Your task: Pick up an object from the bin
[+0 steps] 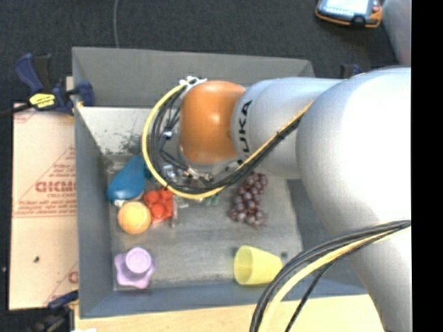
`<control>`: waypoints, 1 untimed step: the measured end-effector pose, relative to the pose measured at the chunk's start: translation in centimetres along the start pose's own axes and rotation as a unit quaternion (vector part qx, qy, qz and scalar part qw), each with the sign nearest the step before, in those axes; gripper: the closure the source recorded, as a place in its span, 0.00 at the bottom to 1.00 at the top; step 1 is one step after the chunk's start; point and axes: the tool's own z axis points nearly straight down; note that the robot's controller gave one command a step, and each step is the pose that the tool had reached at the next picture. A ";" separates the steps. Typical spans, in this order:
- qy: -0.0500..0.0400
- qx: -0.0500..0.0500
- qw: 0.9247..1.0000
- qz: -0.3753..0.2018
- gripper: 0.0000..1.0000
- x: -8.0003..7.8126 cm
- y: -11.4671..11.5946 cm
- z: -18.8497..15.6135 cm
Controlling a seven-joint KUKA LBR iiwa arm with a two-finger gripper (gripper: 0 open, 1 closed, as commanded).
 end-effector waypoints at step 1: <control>0.000 0.000 1.000 0.001 1.00 0.0 0.0 -0.7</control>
Offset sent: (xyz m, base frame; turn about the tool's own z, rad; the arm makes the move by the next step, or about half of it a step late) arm -0.0004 -0.0001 0.0214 0.0006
